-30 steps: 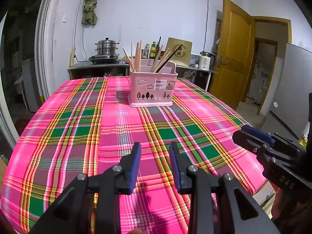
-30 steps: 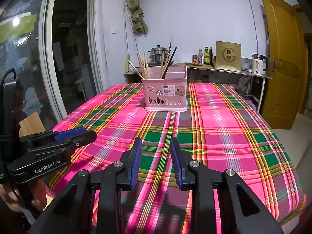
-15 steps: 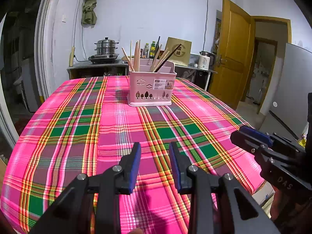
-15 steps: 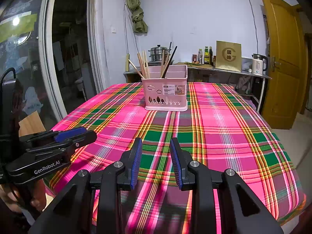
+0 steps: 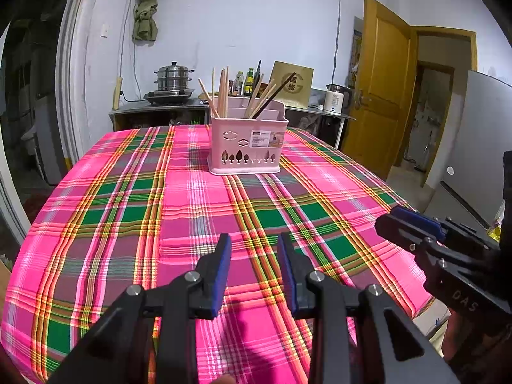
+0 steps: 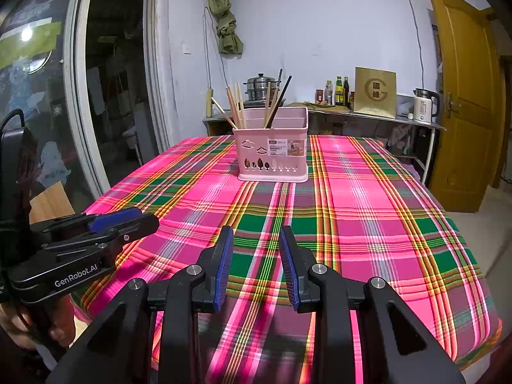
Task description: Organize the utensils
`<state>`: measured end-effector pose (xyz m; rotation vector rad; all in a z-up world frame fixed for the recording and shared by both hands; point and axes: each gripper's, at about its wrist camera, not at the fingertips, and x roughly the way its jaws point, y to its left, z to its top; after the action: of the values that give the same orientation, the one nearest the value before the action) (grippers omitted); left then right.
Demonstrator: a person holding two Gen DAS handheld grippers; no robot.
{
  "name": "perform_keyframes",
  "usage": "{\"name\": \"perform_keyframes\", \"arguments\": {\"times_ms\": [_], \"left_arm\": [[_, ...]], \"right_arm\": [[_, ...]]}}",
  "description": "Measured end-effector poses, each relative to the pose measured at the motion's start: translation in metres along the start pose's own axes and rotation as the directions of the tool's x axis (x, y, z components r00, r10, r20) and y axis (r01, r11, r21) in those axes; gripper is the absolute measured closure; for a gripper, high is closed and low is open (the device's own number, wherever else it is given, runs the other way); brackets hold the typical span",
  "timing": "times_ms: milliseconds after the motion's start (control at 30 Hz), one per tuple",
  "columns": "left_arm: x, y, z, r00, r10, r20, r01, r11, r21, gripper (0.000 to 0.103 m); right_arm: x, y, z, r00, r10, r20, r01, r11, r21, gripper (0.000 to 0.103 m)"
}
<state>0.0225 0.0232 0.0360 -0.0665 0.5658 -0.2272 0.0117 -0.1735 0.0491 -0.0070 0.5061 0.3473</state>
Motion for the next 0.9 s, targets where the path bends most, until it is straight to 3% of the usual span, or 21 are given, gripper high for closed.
{"name": "perform_keyframes", "arguments": {"times_ms": [900], "left_arm": [[-0.0022,-0.0011,0.0006,1.0,0.024,0.005,-0.024,1.0,0.004,0.07]], "right_arm": [[-0.0011,-0.0006,-0.0004,1.0,-0.003,0.0,0.003,1.0,0.0,0.073]]}}
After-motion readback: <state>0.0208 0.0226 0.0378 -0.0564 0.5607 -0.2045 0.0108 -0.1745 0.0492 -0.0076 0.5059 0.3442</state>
